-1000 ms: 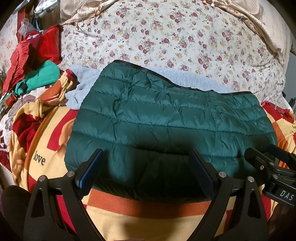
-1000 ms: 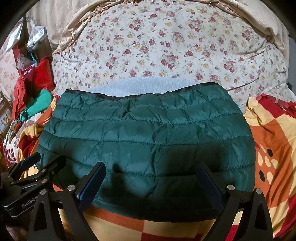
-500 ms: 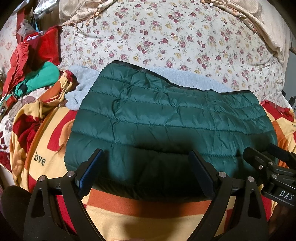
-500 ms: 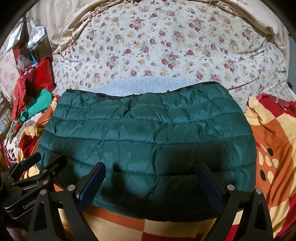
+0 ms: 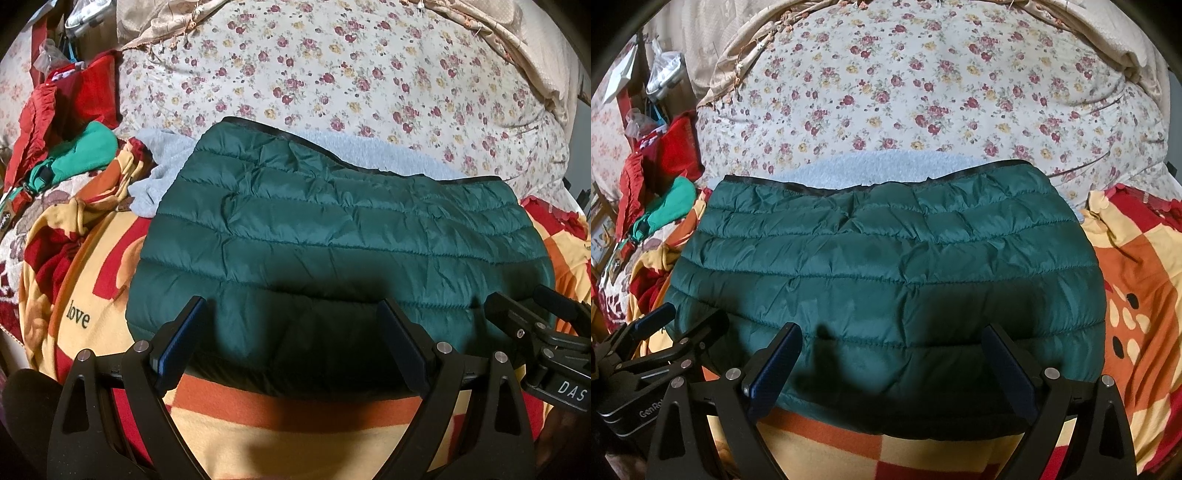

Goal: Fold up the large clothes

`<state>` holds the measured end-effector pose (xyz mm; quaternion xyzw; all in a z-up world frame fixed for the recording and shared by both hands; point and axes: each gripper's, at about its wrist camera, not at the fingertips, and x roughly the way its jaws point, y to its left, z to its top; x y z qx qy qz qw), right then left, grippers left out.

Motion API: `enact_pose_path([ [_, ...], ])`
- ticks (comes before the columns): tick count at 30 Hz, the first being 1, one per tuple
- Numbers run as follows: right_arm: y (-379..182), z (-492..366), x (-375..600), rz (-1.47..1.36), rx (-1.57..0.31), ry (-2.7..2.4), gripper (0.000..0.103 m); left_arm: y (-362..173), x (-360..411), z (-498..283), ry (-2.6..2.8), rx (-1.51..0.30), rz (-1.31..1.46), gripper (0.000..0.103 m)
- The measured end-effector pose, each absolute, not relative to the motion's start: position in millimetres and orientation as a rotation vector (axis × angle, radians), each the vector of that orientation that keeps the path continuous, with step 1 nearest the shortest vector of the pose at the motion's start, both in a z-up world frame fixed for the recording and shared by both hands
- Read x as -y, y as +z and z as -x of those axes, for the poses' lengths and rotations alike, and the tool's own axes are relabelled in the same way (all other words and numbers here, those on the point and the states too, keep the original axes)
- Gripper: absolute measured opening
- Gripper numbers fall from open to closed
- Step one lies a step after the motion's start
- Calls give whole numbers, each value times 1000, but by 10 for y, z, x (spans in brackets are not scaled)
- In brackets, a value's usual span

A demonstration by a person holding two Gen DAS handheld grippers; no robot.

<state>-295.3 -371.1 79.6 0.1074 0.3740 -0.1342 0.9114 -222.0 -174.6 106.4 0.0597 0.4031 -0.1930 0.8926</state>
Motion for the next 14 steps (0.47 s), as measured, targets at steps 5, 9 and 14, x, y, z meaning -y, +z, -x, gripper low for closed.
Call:
enact_pose_path([
  [5, 793, 2951, 3715, -222, -772, -276, 97, 1053, 1750, 2215, -402, -841, -126, 92],
  [9, 764, 2954, 3709, -225, -776, -273, 97, 1051, 1764, 2218, -407, -832, -140, 92],
  [14, 751, 2956, 3721, -227, -777, -273, 97, 1056, 1771, 2225, -413, -819, -151, 92],
])
